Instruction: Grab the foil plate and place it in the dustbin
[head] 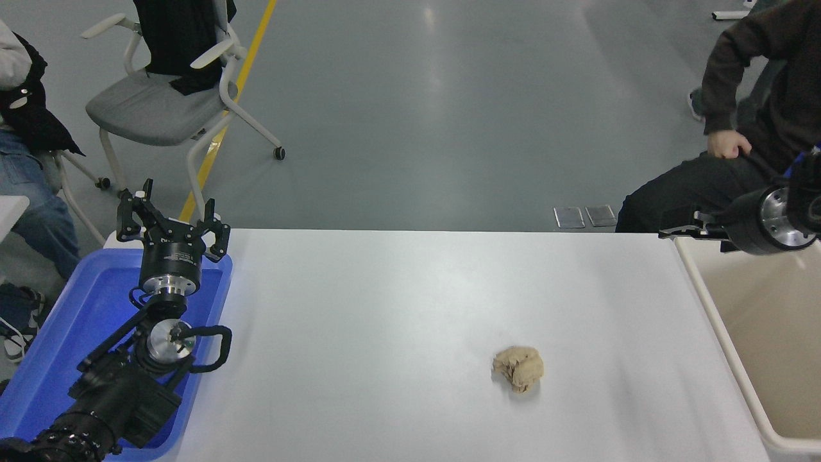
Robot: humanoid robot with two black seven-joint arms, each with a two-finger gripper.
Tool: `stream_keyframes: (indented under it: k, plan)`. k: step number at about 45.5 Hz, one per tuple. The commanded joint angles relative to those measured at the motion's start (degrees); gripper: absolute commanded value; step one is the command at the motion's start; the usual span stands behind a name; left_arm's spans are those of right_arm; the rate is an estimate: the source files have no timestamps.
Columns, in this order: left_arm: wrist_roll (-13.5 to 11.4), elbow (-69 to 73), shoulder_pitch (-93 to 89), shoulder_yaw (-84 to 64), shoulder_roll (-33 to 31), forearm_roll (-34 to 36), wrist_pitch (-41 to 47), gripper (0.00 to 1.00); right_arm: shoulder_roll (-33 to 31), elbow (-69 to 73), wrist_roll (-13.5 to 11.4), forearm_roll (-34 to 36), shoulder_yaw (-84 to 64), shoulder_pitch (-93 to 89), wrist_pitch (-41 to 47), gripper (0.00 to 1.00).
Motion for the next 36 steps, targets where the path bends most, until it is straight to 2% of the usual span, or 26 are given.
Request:
stream_keyframes:
  k: [1, 11, 20, 36]
  plan:
    - [-0.08, 0.06, 0.04, -0.04, 0.01, -0.05, 0.00, 0.99, 12.01, 12.04, -0.06, 10.26, -5.72, 15.75, 8.16, 1.00]
    - [-0.08, 0.06, 0.04, -0.04, 0.01, -0.05, 0.00, 0.99, 19.40, 12.83, -0.24, 19.41, -4.75, 23.49, 15.64, 1.00]
    - [-0.08, 0.06, 0.04, -0.04, 0.01, -0.05, 0.00, 0.99, 21.51, 13.10, -0.33, 20.38, -4.58, 26.48, 17.66, 1.00]
    - [-0.08, 0.06, 0.04, -0.04, 0.01, -0.05, 0.00, 0.99, 21.25, 13.18, -1.56, 20.73, -4.57, 27.80, 17.75, 1.00]
